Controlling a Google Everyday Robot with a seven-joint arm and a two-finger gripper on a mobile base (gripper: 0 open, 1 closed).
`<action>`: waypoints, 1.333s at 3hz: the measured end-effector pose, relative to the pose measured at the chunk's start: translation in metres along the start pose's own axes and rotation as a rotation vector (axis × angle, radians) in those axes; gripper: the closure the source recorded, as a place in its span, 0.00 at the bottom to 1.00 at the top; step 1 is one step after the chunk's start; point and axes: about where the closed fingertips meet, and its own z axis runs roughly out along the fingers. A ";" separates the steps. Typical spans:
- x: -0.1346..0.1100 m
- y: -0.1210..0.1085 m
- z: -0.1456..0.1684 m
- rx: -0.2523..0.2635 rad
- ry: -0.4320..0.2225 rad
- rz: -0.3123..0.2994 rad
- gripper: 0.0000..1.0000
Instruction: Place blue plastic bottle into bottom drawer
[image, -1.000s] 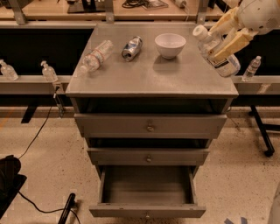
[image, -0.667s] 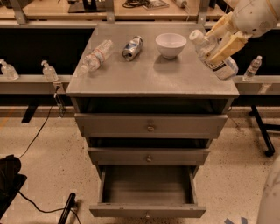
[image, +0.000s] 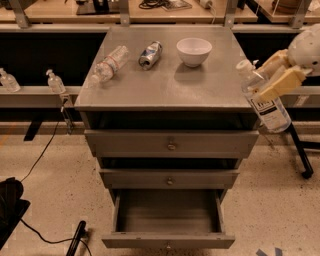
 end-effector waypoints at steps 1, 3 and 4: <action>0.003 0.047 -0.010 0.006 -0.221 0.145 1.00; -0.057 0.097 -0.033 0.151 -0.582 0.097 1.00; -0.049 0.092 -0.021 0.127 -0.591 0.106 1.00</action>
Offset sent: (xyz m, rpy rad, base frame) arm -0.1450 0.0051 -0.0324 0.9725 -0.2375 -0.5119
